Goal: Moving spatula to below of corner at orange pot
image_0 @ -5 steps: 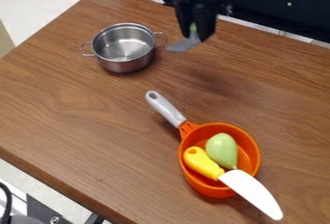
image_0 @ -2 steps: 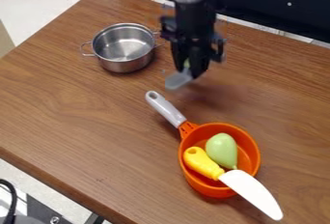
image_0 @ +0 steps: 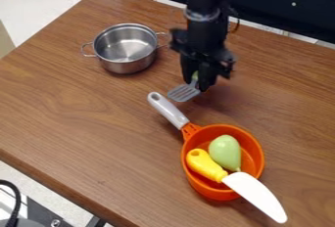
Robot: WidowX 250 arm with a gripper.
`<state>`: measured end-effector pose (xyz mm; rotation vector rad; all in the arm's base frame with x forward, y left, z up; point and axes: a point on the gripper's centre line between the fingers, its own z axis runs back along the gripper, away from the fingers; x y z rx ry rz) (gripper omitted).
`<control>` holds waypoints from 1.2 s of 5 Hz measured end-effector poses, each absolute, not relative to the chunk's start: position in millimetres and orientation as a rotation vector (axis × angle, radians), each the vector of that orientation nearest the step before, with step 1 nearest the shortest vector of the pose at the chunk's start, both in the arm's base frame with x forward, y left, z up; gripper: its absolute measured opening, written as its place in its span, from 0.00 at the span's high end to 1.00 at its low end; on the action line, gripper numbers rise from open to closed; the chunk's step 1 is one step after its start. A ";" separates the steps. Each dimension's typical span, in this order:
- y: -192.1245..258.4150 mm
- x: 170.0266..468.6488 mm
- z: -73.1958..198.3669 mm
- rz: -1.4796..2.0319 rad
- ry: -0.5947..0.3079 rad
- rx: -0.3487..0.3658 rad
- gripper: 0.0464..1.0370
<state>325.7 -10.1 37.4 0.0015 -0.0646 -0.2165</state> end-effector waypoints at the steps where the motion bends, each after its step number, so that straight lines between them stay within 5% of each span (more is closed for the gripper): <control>1: -7.1 327.4 29.1 -0.203 -0.060 0.020 0.74; 2: -5.9 328.9 27.6 -0.208 -0.074 0.029 0.68; 4: -2.2 324.9 31.0 -0.143 -0.035 0.007 0.10; 6: 0.5 331.0 40.8 -0.114 -0.031 -0.004 0.04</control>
